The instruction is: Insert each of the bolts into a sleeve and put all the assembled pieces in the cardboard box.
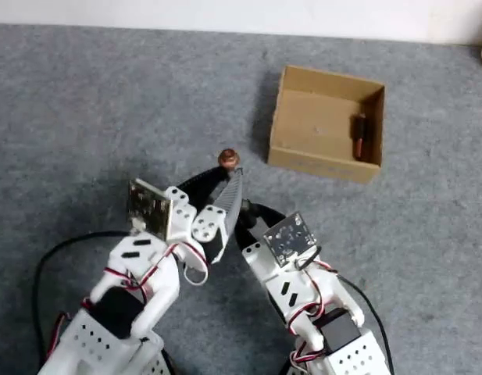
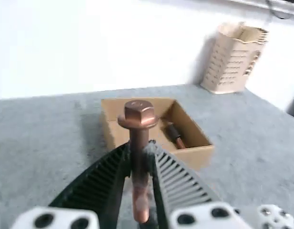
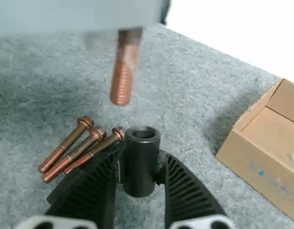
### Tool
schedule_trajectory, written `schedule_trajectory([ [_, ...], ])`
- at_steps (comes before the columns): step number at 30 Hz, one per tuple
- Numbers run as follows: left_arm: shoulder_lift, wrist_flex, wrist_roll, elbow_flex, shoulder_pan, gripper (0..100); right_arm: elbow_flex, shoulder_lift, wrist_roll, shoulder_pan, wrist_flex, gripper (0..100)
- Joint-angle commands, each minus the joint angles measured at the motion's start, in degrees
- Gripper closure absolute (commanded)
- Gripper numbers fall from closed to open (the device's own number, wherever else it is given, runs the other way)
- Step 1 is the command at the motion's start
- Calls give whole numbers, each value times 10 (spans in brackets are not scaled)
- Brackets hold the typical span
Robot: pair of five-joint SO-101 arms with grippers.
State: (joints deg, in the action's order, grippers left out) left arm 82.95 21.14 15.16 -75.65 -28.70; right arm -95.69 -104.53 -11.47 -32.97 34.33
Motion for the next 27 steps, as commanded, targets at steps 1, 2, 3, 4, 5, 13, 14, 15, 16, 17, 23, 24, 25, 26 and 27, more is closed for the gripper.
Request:
schedule_trajectory([
  [1, 21, -54, -9, -15, -1, 995, -8, -7, 5, -6, -17, 994],
  [2, 21, -69, -9, -26, -1, 995, -9, -7, 5, -6, -17, 994],
  [3, 21, -88, -8, -37, -1, 995, -9, -7, 5, -7, -17, 994],
  [4, 21, -108, -6, -46, -1, 995, -9, -7, 5, -7, -17, 994],
  [5, 21, -127, -5, -55, -1, 995, -9, -7, 5, -7, -17, 994],
  [13, 21, -148, 52, -99, -5, 995, -7, -7, 5, -6, -17, 994],
  [14, 21, -147, 53, -100, -5, 995, -7, -7, 5, -4, -17, 994],
  [15, 21, -147, 55, -100, -5, 995, -7, -7, 5, -4, -17, 994],
  [16, 21, -147, 56, -101, -6, 995, -7, -7, 5, -3, -17, 994],
  [17, 21, -147, 57, -103, -7, 995, -7, -7, 5, -3, -17, 994],
  [23, 21, -147, 110, -109, -12, 994, -7, -7, 8, -3, -17, 994],
  [24, 21, -146, 110, -109, -19, 994, -7, -7, 8, -2, -17, 994],
  [25, 21, -146, 112, -110, -25, 994, -6, -7, 8, -2, -17, 994],
  [26, 21, -146, 113, -114, -30, 994, -5, -7, 9, -2, -17, 994],
  [27, 21, -146, 113, -115, -32, 994, -5, -7, 9, -1, -17, 994],
])
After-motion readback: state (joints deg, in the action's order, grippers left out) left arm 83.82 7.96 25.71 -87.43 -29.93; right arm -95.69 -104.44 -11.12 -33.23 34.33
